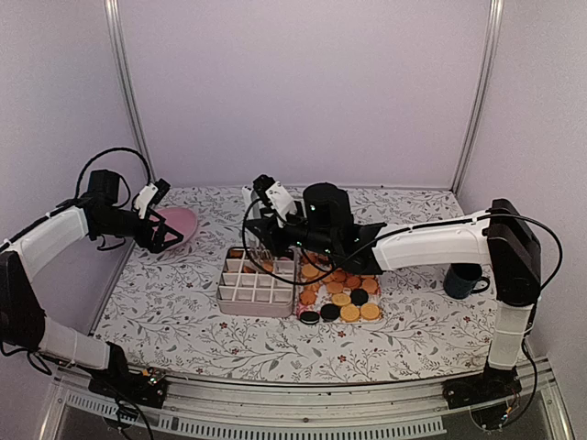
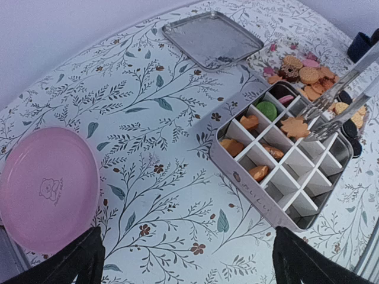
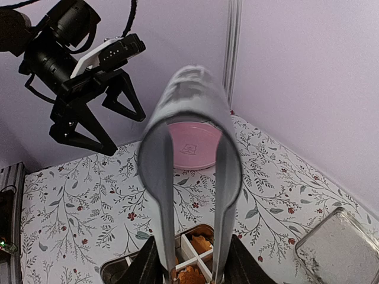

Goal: Pack the cookies
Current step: Adjust the fake cookies in the empty pocket of the box.

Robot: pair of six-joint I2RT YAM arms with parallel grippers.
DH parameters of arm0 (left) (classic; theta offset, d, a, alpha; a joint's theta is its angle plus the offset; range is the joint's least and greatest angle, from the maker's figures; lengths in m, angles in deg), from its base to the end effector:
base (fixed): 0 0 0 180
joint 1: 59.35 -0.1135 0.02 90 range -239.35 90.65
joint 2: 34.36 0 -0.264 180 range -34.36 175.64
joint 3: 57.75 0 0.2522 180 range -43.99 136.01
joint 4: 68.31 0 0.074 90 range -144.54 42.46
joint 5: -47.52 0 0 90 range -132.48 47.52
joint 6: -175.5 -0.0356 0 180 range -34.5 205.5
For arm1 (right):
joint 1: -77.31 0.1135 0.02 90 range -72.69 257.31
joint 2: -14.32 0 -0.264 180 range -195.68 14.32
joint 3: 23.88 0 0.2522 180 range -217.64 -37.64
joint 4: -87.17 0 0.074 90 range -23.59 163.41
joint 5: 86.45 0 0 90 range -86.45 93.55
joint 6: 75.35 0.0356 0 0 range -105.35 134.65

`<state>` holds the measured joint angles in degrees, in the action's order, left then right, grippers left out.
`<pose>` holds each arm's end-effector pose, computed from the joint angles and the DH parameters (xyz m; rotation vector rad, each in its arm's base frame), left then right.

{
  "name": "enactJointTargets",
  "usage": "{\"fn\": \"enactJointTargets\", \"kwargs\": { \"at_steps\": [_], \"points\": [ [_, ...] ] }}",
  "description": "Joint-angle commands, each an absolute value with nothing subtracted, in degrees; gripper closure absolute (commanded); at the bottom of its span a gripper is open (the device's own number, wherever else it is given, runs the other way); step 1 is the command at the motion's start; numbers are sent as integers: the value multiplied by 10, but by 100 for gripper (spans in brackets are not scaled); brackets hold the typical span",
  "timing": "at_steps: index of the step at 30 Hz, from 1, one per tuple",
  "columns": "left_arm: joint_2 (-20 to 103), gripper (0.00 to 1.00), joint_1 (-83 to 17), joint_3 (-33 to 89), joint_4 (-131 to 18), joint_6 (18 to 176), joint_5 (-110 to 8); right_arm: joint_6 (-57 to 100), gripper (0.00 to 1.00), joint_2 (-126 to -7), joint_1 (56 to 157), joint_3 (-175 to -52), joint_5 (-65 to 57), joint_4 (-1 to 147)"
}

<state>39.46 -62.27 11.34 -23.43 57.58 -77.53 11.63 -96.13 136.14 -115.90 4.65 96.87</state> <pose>0.2653 -0.0069 0.2677 0.7494 2.1610 -0.4694 0.2386 0.3931 0.2645 -0.8994 1.5298 0.6977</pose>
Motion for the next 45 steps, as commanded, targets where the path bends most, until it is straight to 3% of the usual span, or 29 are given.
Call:
{"fn": "enactJointTargets", "kwargs": {
  "at_steps": [1, 16, 28, 45],
  "points": [
    [386, 1, -626, 111, -239, 569, -774, 75, 65, -980, 1363, -1192, 30, 975],
    [385, 1, -626, 114, -237, 570, -772, 48, 70, -1005, 1359, -1207, 21, 942],
    [386, 1, -626, 114, -237, 572, -775, 109, 86, -987, 1333, -1215, 39, 952],
    [386, 1, -627, 113, -238, 573, -776, 144, 89, -1011, 1319, -1229, 78, 917]
  ]
}}
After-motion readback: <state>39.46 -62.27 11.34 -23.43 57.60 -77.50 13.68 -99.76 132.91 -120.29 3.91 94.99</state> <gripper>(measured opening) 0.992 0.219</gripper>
